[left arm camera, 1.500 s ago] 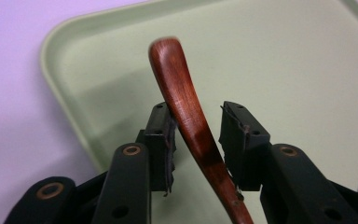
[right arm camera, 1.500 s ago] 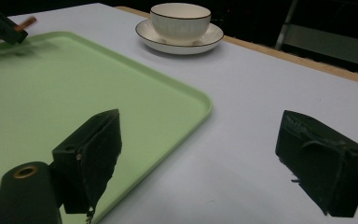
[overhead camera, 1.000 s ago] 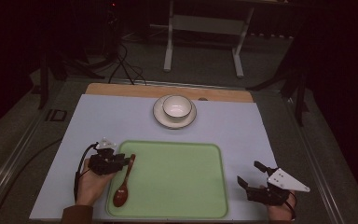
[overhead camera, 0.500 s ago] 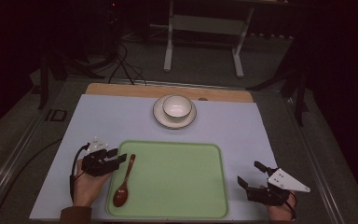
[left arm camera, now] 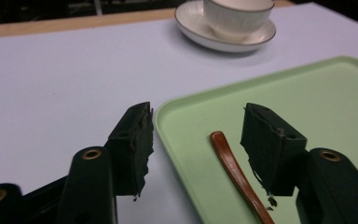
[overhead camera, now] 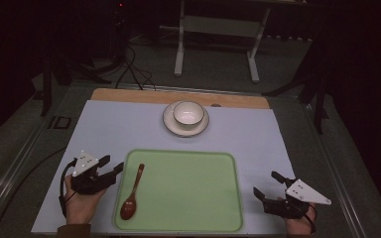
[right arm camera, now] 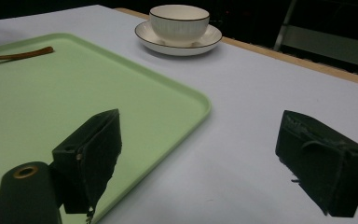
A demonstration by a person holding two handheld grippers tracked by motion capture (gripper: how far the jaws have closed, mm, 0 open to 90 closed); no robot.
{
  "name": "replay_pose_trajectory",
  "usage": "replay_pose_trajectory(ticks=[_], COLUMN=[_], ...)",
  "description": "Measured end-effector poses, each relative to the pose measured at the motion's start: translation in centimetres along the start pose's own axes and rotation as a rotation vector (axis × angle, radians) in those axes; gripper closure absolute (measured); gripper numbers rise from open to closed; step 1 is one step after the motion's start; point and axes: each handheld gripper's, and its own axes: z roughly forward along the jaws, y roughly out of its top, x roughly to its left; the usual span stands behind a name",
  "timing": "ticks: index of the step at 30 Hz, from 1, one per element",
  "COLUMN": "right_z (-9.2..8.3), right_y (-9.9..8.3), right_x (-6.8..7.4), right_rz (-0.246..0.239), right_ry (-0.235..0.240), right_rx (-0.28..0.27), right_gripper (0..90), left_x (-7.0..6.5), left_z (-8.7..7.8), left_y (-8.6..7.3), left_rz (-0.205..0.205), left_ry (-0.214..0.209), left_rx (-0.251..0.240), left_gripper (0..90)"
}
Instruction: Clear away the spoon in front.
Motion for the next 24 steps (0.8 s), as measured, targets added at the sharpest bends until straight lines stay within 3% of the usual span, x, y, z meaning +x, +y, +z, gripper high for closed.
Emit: replay_pose_trajectory(ticks=[12, 24], right_z=[-0.1, 0.0], right_y=[0.0, 0.0], right_x=[0.0, 0.0], right_rz=[0.002, 0.002], right_ry=[-0.003, -0.004], right_rx=[-0.002, -0.003], right_gripper=[13.9, 13.9], left_x=[0.3, 1.0], left_z=[-2.9, -5.3], left_y=[-1.1, -2.6], left_rz=[-0.003, -0.039], left_ry=[0.091, 0.167], left_rx=[-0.074, -0.139], left_gripper=[36.5, 34.1])
